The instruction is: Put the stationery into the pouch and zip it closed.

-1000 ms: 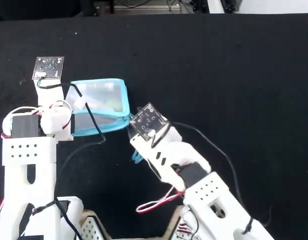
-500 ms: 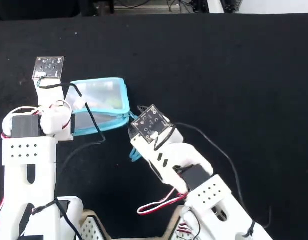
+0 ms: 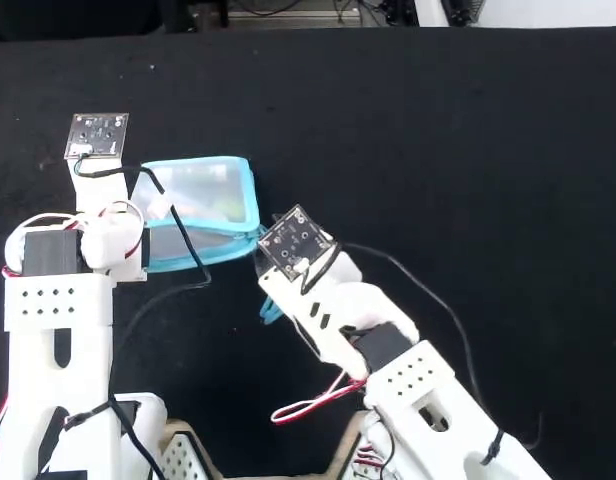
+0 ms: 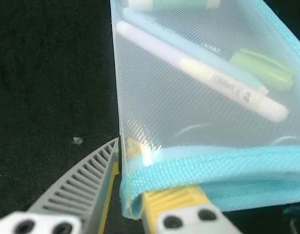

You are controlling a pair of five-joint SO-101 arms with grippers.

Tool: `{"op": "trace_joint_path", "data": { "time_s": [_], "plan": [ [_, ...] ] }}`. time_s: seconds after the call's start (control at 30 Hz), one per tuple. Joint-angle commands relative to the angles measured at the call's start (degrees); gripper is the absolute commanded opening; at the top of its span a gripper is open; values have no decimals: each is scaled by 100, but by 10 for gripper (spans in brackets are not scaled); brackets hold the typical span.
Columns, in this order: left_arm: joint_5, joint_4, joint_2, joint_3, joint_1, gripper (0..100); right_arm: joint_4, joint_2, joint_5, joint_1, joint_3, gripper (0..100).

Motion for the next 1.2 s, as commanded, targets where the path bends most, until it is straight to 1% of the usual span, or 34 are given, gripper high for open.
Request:
{"op": "trace_joint_path", "data": {
  "time_s": [0.0, 0.03, 0.1, 0.23, 0.4, 0.6, 0.7, 0.87, 1.03, 1.17],
  "plan": [
    [53, 9, 44, 101, -22, 30, -79, -48, 35, 97, -215, 9],
    [53, 9, 44, 101, -22, 30, -62, -127, 9, 97, -207, 21],
    [53, 9, 44, 101, -22, 30, -44, -347, 9, 97, -163, 9],
    [53, 9, 44, 84, -22, 30, 431, -813, 9, 105, -171, 11],
    [53, 0, 44, 57, -22, 31, 668, -1112, 9, 105, -171, 11],
    [44, 9, 44, -101, -22, 32, 879, -1130, 9, 510, -462, 11],
    [44, 9, 44, -145, -22, 32, 1196, -1147, -9, 545, -664, 11],
    [44, 9, 44, -127, -22, 32, 1345, -1130, -633, 536, -971, 11],
    [44, 9, 44, -154, -31, 32, 1389, -1130, -642, 554, -1130, 11],
    [44, 62, 35, -365, -75, 32, 1881, -1130, -633, 527, -1578, 11]
  ]
}}
